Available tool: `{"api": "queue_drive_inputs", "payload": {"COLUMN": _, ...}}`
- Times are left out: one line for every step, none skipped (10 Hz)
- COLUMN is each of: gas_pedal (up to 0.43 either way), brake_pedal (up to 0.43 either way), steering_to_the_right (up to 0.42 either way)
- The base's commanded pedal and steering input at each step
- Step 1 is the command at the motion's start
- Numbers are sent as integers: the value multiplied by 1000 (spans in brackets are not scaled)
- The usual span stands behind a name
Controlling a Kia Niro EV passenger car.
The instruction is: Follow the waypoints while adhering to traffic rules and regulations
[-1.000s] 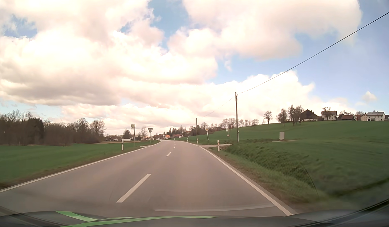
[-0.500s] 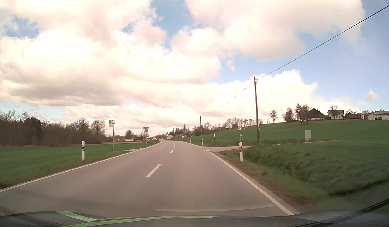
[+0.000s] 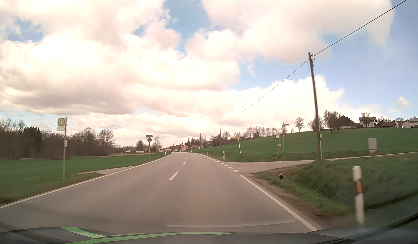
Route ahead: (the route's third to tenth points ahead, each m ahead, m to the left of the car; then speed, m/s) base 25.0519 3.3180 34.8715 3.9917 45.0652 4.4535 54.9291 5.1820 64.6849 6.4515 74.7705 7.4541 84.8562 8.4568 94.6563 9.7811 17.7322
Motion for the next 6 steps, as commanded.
{"api": "queue_drive_inputs", "payload": {"gas_pedal": 177, "brake_pedal": 0, "steering_to_the_right": -6}}
{"api": "queue_drive_inputs", "payload": {"gas_pedal": 177, "brake_pedal": 0, "steering_to_the_right": -6}}
{"api": "queue_drive_inputs", "payload": {"gas_pedal": 177, "brake_pedal": 0, "steering_to_the_right": -6}}
{"api": "queue_drive_inputs", "payload": {"gas_pedal": 177, "brake_pedal": 0, "steering_to_the_right": -6}}
{"api": "queue_drive_inputs", "payload": {"gas_pedal": 177, "brake_pedal": 0, "steering_to_the_right": -6}}
{"api": "queue_drive_inputs", "payload": {"gas_pedal": 177, "brake_pedal": 0, "steering_to_the_right": -7}}
